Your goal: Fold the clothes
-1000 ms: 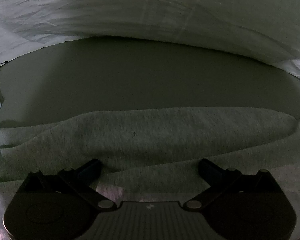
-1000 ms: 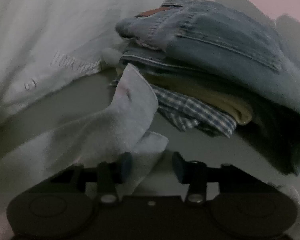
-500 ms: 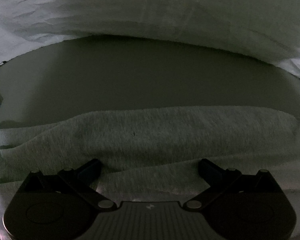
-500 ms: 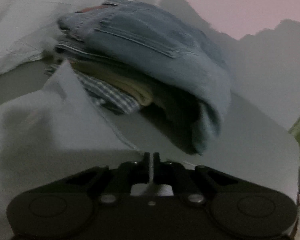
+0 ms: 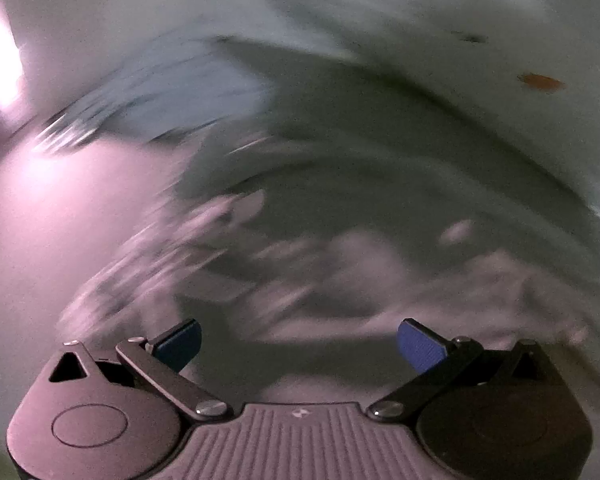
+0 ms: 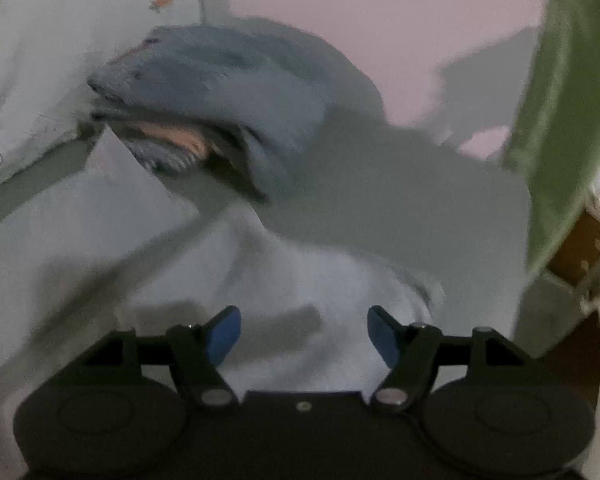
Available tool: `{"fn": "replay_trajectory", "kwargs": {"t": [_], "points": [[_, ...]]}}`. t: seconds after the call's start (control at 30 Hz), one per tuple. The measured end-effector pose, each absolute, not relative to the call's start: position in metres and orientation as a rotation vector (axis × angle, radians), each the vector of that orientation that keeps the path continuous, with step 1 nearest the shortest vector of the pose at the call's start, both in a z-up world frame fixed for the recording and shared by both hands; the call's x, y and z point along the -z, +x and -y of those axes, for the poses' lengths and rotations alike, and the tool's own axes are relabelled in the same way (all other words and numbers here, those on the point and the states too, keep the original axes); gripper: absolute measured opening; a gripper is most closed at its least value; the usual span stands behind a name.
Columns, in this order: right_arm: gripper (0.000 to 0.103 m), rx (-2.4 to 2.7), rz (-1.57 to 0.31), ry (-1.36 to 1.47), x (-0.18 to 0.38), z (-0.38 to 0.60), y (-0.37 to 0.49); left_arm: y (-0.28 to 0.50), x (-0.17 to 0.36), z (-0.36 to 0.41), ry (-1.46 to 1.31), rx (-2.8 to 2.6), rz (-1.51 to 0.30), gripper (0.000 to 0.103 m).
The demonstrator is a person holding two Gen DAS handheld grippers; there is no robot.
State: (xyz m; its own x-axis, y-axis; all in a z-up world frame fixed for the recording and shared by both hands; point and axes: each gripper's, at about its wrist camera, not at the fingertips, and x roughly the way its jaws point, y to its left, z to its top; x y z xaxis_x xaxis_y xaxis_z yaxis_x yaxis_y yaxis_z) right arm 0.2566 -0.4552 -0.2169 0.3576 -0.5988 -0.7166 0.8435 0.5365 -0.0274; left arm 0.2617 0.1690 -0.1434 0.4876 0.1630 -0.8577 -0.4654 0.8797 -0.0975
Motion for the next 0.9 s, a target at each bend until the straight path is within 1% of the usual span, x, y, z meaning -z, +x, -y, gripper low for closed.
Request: {"fn": "replay_trajectory", "kwargs": {"t": [0.13,0.2,0.27,0.43,0.57,0.73,0.8,0.83,0.9], "points": [[0.071,0.925,-0.726,0.554,0.232,0.45,0.22,0.206,0.158,-0.21,-0.452,-0.505,-1.047,0.103],[0.07,0.915,-0.685,0.704,0.238,0.452,0.2,0.191,0.165,-0.222,-0.509,-0.522,-1.053,0.103],[0.07,0.907,-0.643,0.77,0.242,0.452,0.188,0.185,0.169,-0.228,-0.535,-0.522,-1.034,0.103],[0.07,0.85,-0.661,0.748,0.242,0.447,0.181,0.199,0.18,-0.237,-0.512,-0.538,-1.013,0.103],[0.07,0.862,-0.619,0.828,0.242,0.459,0.172,0.213,0.183,-0.242,-0.546,-0.653,-0.972,0.102],[0.072,0.939,-0.58,0.881,0.245,0.485,0.166,0.224,0.185,-0.247,-0.528,-0.722,-0.974,0.101],[0.073,0.936,-0.569,0.902,0.246,0.491,0.165,0.228,0.185,-0.246,-0.516,-0.739,-0.99,0.098],[0.073,0.935,-0.57,0.899,0.247,0.492,0.166,0.229,0.185,-0.246,-0.507,-0.75,-0.99,0.094],[0.071,0.931,-0.604,0.84,0.247,0.489,0.174,0.229,0.183,-0.244,-0.481,-0.779,-0.984,0.082]]}}
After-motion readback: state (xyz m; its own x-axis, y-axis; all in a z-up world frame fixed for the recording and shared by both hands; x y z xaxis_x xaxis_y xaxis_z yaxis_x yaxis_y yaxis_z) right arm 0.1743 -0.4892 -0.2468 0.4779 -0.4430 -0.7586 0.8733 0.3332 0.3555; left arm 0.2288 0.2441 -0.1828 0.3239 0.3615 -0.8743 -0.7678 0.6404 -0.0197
